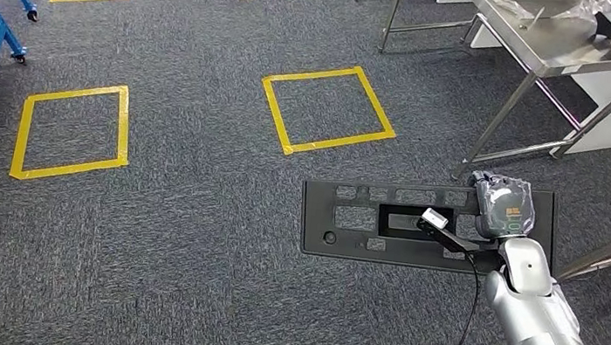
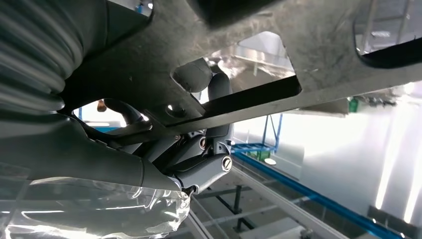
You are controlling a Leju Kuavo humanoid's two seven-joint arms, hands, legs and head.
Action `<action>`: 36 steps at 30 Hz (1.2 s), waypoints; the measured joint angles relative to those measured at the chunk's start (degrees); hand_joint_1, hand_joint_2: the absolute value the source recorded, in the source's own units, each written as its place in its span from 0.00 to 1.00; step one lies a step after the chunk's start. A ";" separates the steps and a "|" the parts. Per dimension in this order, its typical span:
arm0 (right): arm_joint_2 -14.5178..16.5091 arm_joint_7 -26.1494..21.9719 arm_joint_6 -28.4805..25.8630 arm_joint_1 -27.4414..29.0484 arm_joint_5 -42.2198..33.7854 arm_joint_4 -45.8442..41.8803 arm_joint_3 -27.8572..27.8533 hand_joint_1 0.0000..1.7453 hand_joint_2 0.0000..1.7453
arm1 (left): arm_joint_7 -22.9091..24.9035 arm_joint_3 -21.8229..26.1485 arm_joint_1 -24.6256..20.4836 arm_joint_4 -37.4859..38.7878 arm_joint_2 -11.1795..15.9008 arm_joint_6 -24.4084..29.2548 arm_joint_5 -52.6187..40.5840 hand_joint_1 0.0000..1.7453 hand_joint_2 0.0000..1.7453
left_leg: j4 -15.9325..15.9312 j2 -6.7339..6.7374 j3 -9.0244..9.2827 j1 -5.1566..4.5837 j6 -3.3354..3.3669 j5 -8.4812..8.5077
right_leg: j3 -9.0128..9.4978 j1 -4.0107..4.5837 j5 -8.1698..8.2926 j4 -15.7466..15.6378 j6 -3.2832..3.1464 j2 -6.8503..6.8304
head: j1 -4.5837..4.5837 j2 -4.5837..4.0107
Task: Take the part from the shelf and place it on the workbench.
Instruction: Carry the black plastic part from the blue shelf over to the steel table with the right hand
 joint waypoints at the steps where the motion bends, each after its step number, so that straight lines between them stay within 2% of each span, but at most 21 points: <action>1: 0.00 0.02 0.00 0.20 0.14 -0.01 -0.01 1.00 1.00 | 0.15 0.01 -0.01 0.00 -0.01 -0.02 -0.09 0.00 1.00 | 0.13 0.35 -0.21 0.00 -0.03 0.03 | 0.95 -0.09 0.72 -1.06 0.09 -0.14 | 0.00 0.00; 4: -0.01 0.33 -0.02 0.32 0.80 -0.20 -0.16 1.00 1.00 | 0.32 0.02 -0.11 0.00 -0.02 -0.05 -0.88 0.00 1.00 | 0.67 1.34 -0.70 -0.15 -0.32 0.06 | 7.78 0.05 4.65 -12.26 -0.19 -1.81 | 0.00 0.00; 6: -0.03 0.59 -0.02 0.20 1.17 -0.40 -0.28 1.00 1.00 | 0.41 0.02 -0.16 0.00 0.01 -0.04 -1.45 0.00 1.00 | 0.88 1.82 -0.92 -0.38 -0.80 0.19 | 9.54 0.49 5.43 -15.76 -0.81 -2.52 | -0.01 0.00; 8: -0.08 0.71 -0.02 0.13 1.33 -0.49 -0.37 1.00 1.00 | 0.48 0.02 -0.14 0.00 0.02 -0.06 -1.83 0.00 1.00 | 0.83 2.28 -1.06 -0.46 -1.40 0.46 | 9.20 0.64 6.02 -15.88 -1.55 -1.88 | -0.01 0.00; 10: -0.13 0.72 -0.02 -0.02 1.32 -0.51 -0.43 1.00 1.00 | 0.50 0.02 -0.14 0.00 0.04 -0.07 -2.07 0.00 1.00 | 2.07 1.76 -1.62 -0.36 -2.06 -0.97 | 8.81 0.42 6.87 -16.33 -2.37 -1.45 | -0.01 0.00; 13: -0.12 0.62 -0.02 -0.37 1.08 -0.51 -0.43 1.00 1.00 | 0.51 0.02 -0.10 0.00 0.08 -0.05 -2.32 0.00 1.00 | 11.29 0.12 -4.64 -0.20 -2.52 -7.91 | 7.39 0.39 8.25 -16.57 -3.24 -0.68 | -0.02 0.00; 15: -0.13 0.38 -0.02 -0.41 0.76 -0.50 -0.43 1.00 1.00 | 0.53 -0.01 -0.06 0.00 0.09 -0.05 -2.66 0.00 1.00 | 16.61 -0.16 -5.73 -0.18 -2.53 -10.76 | 6.02 0.56 9.28 -16.49 -3.27 0.13 | -0.02 0.00; 16: -0.15 0.23 -0.02 -0.40 0.58 -0.49 -0.44 1.00 1.00 | 0.55 -0.03 -0.06 0.00 0.09 -0.05 -2.91 0.00 1.00 | 16.32 -0.21 -4.84 -0.18 -2.43 -10.64 | 5.32 0.62 9.83 -16.44 -3.19 0.58 | -0.02 0.00; 17: -0.19 0.11 -0.02 -0.40 0.40 -0.49 -0.44 1.00 1.00 | 0.57 -0.07 -0.08 0.00 0.09 -0.05 -3.16 0.00 1.00 | 13.66 -0.33 -2.81 -0.18 -2.25 -9.60 | 4.68 0.66 10.37 -16.39 -3.08 1.01 | -0.02 0.00; 19: -0.35 0.02 -0.02 -0.39 0.17 -0.51 -0.50 1.00 1.00 | 0.59 -0.14 -0.20 0.00 0.08 -0.07 -3.54 0.00 1.00 | 5.36 -1.60 2.56 -0.23 -1.71 -7.23 | 3.55 0.74 11.43 -16.22 -2.68 1.82 | -0.02 0.00; 20: -0.45 0.00 -0.02 -0.36 0.13 -0.52 -0.54 1.00 1.00 | 0.57 -0.18 -0.26 0.00 0.08 -0.11 -3.69 0.00 1.00 | 2.23 -2.21 4.34 -0.29 -1.44 -6.43 | 3.15 0.74 11.96 -16.17 -2.40 2.12 | -0.01 0.00; 22: -0.64 0.00 -0.02 -0.25 0.15 -0.52 -0.57 1.00 1.00 | 0.47 -0.27 -0.26 0.00 0.07 -0.27 -3.93 0.00 1.00 | -0.03 -2.69 5.24 -0.67 -0.86 -5.73 | 2.75 0.65 13.04 -16.37 -1.63 2.67 | -0.01 0.00; 24: -0.86 0.00 -0.02 -0.08 0.16 -0.46 -0.56 1.00 1.00 | 0.32 -0.37 -0.23 0.00 0.02 -0.43 -4.00 0.00 1.00 | -0.29 -1.87 4.64 -0.84 -0.11 -4.40 | 2.36 0.36 13.83 -16.87 -0.87 3.04 | -0.01 0.00; 25: -1.01 0.00 -0.02 -0.04 0.16 -0.40 -0.55 1.00 1.00 | 0.23 -0.40 -0.29 0.00 -0.01 -0.49 -4.06 0.00 1.00 | -0.58 -1.46 4.15 -0.78 0.31 -3.52 | 1.88 0.28 13.00 -16.48 -0.56 2.73 | -0.02 0.00; 26: -1.16 0.00 -0.02 -0.11 0.15 -0.32 -0.54 1.00 1.00 | 0.13 -0.45 -0.35 0.00 -0.04 -0.53 -4.20 0.00 1.00 | -0.89 -1.03 3.47 -0.64 0.63 -2.57 | 1.15 0.28 10.98 -15.00 -0.28 2.17 | -0.02 0.00; 28: -1.32 -0.05 -0.02 -0.36 0.05 -0.15 -0.43 1.00 1.00 | 0.01 -0.52 -0.33 0.00 -0.04 -0.66 -4.49 0.00 1.00 | -1.10 -0.29 1.89 -0.53 0.91 -1.13 | -0.61 0.24 4.90 -8.55 0.22 0.72 | -0.02 0.00; 29: -1.33 -0.19 -0.02 -0.45 -0.08 -0.04 -0.31 1.00 1.00 | -0.02 -0.55 -0.25 0.00 -0.04 -0.75 -4.59 0.00 1.00 | -1.05 0.15 1.10 -0.53 0.87 -0.58 | -1.28 0.15 2.71 -4.63 0.46 0.33 | -0.02 0.00; 30: -1.33 -0.36 -0.02 -0.47 -0.22 0.09 -0.18 1.00 1.00 | -0.03 -0.55 -0.18 0.00 -0.04 -0.87 -4.62 0.00 1.00 | -0.99 0.56 0.33 -0.53 0.81 -0.15 | -1.48 0.03 1.85 -1.62 0.67 0.10 | -0.02 0.00; 32: -1.33 -0.68 -0.02 -0.53 -0.43 0.36 0.04 1.00 1.00 | -0.09 -0.55 -0.12 0.00 -0.06 -1.05 -4.52 0.00 1.00 | -0.83 1.41 -1.13 -0.50 0.57 0.67 | 0.64 -0.24 3.51 -0.83 0.96 -0.30 | -0.02 0.00; 34: -1.33 -0.76 -0.02 -0.84 -0.48 0.54 0.18 1.00 1.00 | -0.26 -0.55 -0.12 0.00 -0.11 -1.09 -4.18 0.00 1.00 | -0.57 2.13 -2.26 -0.54 0.12 1.35 | 6.58 -0.31 5.12 -7.33 1.05 -1.66 | -0.02 0.00; 36: -1.30 -0.86 -0.02 -1.50 -0.58 0.63 0.37 1.00 1.00 | -0.30 -0.54 -0.15 -0.01 -0.19 -1.14 -3.79 0.00 1.00 | -0.19 2.92 -2.83 -0.73 -0.47 1.82 | 11.98 0.14 3.77 -14.79 0.39 -3.05 | -0.05 0.00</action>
